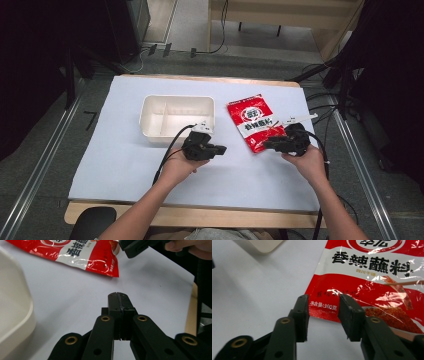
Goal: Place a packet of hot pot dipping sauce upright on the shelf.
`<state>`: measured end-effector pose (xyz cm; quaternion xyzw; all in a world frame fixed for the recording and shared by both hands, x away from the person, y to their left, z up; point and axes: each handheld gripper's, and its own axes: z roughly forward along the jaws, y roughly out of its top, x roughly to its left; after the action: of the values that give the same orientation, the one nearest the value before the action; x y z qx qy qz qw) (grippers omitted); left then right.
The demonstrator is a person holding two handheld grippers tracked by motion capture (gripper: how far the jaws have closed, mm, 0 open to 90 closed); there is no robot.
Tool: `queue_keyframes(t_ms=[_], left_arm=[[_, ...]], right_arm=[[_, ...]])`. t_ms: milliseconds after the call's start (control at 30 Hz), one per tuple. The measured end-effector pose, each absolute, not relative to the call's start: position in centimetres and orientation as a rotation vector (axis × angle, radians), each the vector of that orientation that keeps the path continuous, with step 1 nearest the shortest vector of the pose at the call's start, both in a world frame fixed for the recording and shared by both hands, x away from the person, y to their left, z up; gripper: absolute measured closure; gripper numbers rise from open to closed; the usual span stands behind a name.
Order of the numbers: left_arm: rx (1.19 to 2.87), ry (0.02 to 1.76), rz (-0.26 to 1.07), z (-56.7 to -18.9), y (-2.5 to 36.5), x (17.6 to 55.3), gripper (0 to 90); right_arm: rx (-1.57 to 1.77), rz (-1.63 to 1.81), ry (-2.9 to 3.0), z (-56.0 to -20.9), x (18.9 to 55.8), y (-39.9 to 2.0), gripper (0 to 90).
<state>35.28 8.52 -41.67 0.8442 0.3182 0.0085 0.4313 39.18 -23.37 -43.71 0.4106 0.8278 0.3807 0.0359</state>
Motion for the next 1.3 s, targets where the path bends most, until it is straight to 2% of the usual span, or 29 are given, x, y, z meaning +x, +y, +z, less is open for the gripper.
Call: queue_keyframes(t_ms=[33, 167, 467, 767, 967, 1100, 1300], left_arm=[[2.099, 0.785, 0.024, -41.8, 7.7, 36.0, 90.0], [2.064, 0.81, 0.021, -42.1, 6.4, 37.2, 90.0], [2.135, 0.797, 0.067, -42.9, 2.9, 38.8, 90.0], [2.112, 0.804, 0.101, -45.2, -0.8, 39.9, 90.0], [2.174, 0.838, 0.118, -47.5, -1.8, 40.5, 90.0], [2.186, 0.818, 0.139, -47.6, -1.7, 40.4, 90.0], [2.166, 0.823, 0.145, -48.0, -1.6, 40.1, 90.0]], right_arm=[[1.239, 1.179, 2.53, -43.8, 39.0, -23.7, 55.9], [1.245, 1.168, 2.527, -44.0, 39.2, -23.9, 51.5], [1.251, 1.16, 2.534, -43.8, 39.0, -24.0, 50.1], [1.266, 1.144, 2.529, -44.0, 39.2, -24.5, 50.1], [1.296, 1.16, 2.486, -43.7, 39.7, -25.2, 49.9], [1.317, 1.146, 2.466, -43.7, 40.4, -25.4, 49.1], [1.358, 1.122, 2.408, -43.1, 43.3, -25.8, 46.2]])
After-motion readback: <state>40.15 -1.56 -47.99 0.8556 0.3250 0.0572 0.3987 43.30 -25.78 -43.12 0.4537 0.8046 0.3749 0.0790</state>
